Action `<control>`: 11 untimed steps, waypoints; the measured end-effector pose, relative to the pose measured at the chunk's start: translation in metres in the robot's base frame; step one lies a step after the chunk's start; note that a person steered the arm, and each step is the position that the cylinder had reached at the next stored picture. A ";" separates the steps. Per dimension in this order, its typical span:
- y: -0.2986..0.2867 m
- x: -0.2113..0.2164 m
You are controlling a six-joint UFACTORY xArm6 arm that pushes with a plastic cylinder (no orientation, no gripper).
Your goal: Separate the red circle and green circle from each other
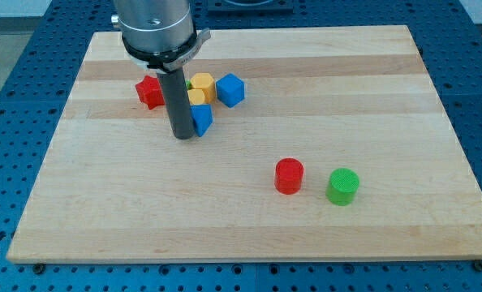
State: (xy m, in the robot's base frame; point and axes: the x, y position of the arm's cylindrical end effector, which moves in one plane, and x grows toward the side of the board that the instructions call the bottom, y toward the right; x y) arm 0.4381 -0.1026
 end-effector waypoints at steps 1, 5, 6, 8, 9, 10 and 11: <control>0.001 0.010; 0.218 0.112; 0.199 0.081; 0.119 0.096; 0.109 0.120; 0.108 0.129; 0.105 0.113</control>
